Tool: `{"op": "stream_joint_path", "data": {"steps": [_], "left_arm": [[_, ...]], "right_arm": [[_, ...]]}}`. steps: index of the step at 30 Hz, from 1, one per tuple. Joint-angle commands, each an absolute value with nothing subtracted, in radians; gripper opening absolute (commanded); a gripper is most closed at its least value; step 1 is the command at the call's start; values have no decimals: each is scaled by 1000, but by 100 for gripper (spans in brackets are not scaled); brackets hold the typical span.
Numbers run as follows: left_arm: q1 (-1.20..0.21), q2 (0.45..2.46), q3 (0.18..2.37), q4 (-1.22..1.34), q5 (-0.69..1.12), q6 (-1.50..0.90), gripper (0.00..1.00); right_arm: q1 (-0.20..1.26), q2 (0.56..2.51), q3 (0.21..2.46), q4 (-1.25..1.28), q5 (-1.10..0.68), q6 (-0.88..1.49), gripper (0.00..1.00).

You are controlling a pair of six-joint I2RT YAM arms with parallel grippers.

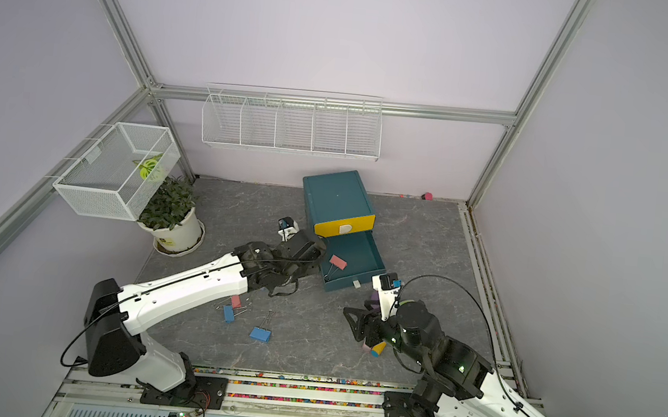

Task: Put the binder clips in the drawer according to color
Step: Place the binder clip in the drawer.

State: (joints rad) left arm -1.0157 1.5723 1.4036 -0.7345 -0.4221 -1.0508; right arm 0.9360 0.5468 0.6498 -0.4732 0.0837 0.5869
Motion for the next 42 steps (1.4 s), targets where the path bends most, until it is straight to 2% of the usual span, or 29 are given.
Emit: {"op": "stream_joint_path", "data": {"steps": [1,11,24,26,30,33,42], "left_arm": [[-1026,1646,1471,-663,-347,-965,23],[-1031,1868,1696,-590,-191,-894,23],[-1012,2040,1792,-613,-96,-951,24],[-1011,2043,1792,-615,-95,-954,28],[-1010,2034,1797,-621,-106,-958,54],[-1010,2020,1805,-625,-117,-956,64],[-1014,1854,1708,-652,-236,-957,64]], "right_arm": [[941,530,635,-494,114,591,73],[942,497,627,-509,124,595,73],[942,472,623,-532,138,600,73],[941,474,623,-529,138,600,73],[942,482,621,-525,135,598,73],[942,485,623,-523,133,598,73],[942,485,621,-520,135,598,73]]}}
